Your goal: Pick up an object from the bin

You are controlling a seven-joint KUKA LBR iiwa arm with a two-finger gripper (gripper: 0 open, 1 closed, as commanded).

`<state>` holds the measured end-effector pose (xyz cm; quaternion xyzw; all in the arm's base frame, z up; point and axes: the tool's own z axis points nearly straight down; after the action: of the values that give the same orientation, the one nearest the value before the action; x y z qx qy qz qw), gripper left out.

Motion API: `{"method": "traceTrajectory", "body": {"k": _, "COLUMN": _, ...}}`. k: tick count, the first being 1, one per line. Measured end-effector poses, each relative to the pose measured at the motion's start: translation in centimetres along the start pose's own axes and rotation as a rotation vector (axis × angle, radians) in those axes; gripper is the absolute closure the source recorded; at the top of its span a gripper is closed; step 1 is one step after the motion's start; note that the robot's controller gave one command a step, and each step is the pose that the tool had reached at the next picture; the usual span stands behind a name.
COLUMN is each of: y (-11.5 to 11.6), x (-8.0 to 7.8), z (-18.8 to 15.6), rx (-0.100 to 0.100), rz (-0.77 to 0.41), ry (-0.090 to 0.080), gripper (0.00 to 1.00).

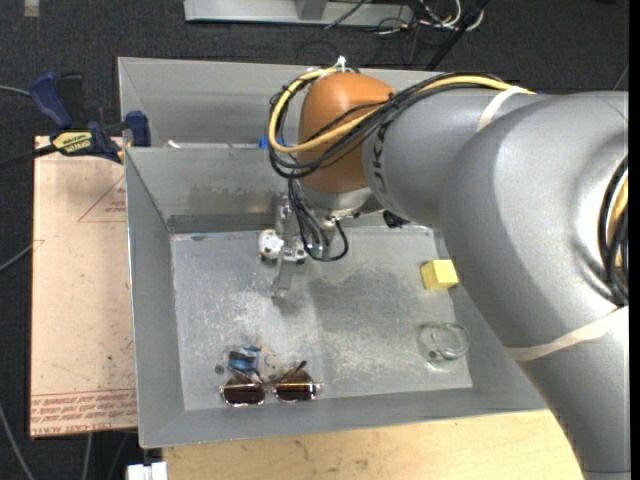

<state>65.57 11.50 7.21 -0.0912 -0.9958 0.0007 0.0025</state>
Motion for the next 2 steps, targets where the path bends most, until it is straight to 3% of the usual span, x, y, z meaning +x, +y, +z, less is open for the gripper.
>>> {"method": "traceTrajectory", "body": {"k": 1, "y": 1.47, "x": 0.49, "z": -0.39, "rx": -0.007, "rz": -0.175, "ry": -0.020, "gripper": 1.00}}
{"method": "traceTrajectory", "body": {"k": 2, "y": 1.47, "x": 0.49, "z": -0.39, "rx": -0.007, "rz": -0.175, "ry": -0.020, "gripper": 1.00}}
